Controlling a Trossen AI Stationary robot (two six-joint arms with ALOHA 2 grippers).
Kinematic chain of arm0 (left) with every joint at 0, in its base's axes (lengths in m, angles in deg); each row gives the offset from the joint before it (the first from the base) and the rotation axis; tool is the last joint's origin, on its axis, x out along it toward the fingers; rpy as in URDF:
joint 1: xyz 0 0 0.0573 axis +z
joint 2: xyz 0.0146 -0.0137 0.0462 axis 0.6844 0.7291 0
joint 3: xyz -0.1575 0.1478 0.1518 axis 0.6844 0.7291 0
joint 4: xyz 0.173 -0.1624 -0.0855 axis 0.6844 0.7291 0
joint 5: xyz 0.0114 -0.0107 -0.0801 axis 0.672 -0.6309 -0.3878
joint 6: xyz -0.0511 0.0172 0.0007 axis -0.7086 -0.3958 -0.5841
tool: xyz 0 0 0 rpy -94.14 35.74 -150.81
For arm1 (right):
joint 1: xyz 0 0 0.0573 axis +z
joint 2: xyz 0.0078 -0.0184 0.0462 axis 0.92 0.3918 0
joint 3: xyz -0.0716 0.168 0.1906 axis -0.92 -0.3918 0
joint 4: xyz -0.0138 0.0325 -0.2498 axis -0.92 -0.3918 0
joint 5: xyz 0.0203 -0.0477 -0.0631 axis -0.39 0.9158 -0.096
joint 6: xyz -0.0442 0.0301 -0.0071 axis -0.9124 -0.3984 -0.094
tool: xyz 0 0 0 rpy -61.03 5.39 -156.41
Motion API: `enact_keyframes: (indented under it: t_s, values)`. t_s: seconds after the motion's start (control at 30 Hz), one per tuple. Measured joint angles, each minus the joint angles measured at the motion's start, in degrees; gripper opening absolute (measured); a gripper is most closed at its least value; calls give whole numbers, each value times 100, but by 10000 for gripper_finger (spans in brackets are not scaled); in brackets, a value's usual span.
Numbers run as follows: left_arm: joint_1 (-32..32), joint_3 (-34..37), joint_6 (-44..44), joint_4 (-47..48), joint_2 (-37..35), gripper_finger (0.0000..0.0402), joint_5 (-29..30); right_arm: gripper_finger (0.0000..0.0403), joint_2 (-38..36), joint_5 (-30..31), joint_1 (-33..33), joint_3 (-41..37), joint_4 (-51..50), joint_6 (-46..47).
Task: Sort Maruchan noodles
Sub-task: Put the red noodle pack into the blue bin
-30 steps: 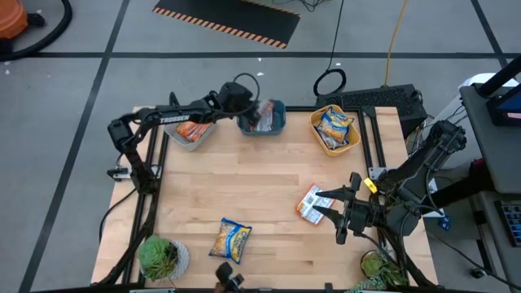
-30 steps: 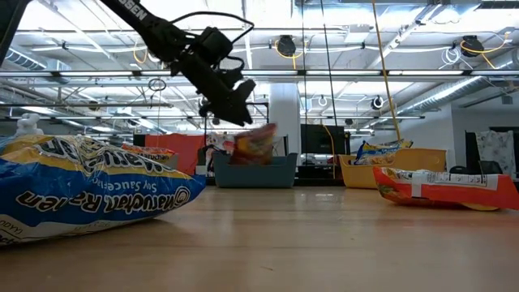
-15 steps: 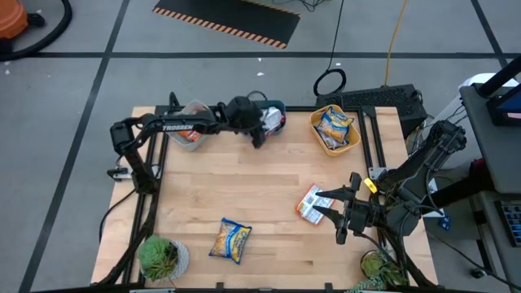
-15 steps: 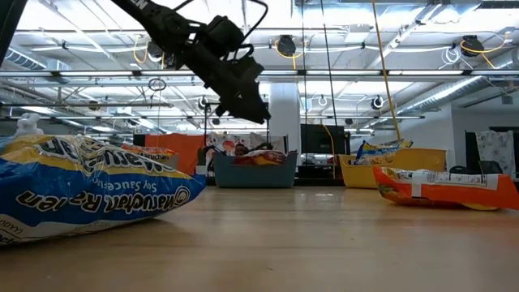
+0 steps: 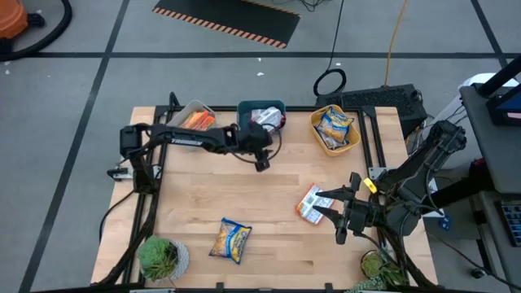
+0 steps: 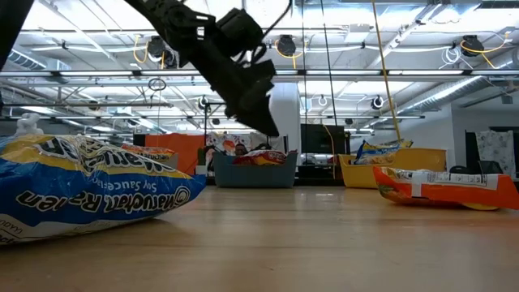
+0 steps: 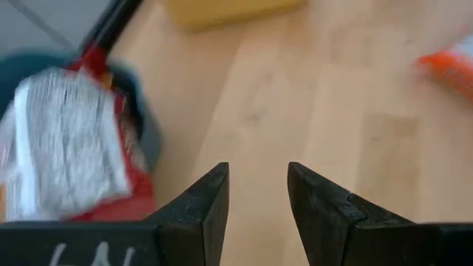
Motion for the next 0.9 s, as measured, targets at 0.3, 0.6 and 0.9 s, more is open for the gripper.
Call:
enact_keyframes:
  t_s: [0.3, 0.6, 0.9]
  values:
    - [259, 6, 87, 79, 502, 145, 1400, 162, 0, 1, -1, -2, 56, -107]
    - [423, 6, -126, 241, 214, 145, 3094, 162, 2, 18, 0, -2, -66, -131]
    - [464, -2, -4, 79, 24, 145, 592, 162, 2, 298, -2, -2, -78, -121]
